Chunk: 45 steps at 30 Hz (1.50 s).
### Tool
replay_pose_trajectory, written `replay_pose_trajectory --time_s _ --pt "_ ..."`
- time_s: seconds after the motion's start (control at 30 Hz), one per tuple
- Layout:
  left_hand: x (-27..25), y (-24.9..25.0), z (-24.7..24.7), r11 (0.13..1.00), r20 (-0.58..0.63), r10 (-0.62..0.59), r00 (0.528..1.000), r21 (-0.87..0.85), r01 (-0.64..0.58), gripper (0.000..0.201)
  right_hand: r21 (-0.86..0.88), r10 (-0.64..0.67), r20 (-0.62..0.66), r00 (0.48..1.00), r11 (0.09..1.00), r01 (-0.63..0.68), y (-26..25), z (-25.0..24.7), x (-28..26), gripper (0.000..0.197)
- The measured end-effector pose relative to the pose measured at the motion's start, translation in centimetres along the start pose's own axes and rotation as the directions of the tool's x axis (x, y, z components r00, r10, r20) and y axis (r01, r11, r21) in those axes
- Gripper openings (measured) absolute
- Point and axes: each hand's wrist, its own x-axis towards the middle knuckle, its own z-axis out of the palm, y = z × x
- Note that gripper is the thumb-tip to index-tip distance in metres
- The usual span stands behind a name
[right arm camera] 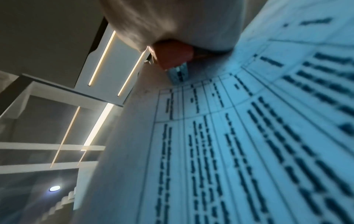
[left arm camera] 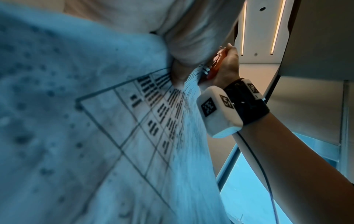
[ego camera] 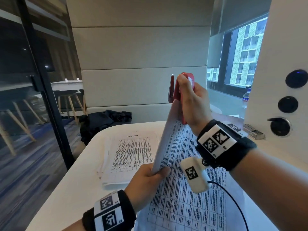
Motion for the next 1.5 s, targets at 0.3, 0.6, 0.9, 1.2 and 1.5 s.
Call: replay_pose_trajectory --time_s 0.3,0.6,0.9,1.2,1.5 --pt "0.4 0.9 -0.9 0.999 0.052 -0.027 0.998 0.046 0.024 0.043 -0.121 0.143 -0.066 0.987 0.981 -0.151 0.3 -0.8 0.7 0.042" --pt "3.8 6.6 -1.1 0.919 -0.134 0.361 0.923 0.22 -0.328 0.04 -0.173 0.155 -0.081 0.985 0.971 -0.167 0.7 0.0 -0.9 0.046" --pt "4.9 5.6 -1.2 0.896 -0.204 0.387 0.899 0.314 -0.315 0.044 -0.099 0.111 -0.117 0.987 0.987 -0.123 1.0 -0.2 -0.9 0.043" --pt "4.2 4.6 -5.0 0.888 -0.313 0.407 0.858 0.356 -0.291 0.041 -0.437 0.323 -0.175 0.93 0.821 -0.367 3.7 -6.2 2.9 0.053" --pt "4.3 3.8 -8.7 0.816 -0.251 0.506 0.825 0.451 -0.362 0.03 -0.959 0.623 0.173 0.762 0.284 -0.014 7.1 -10.8 -2.9 0.026"
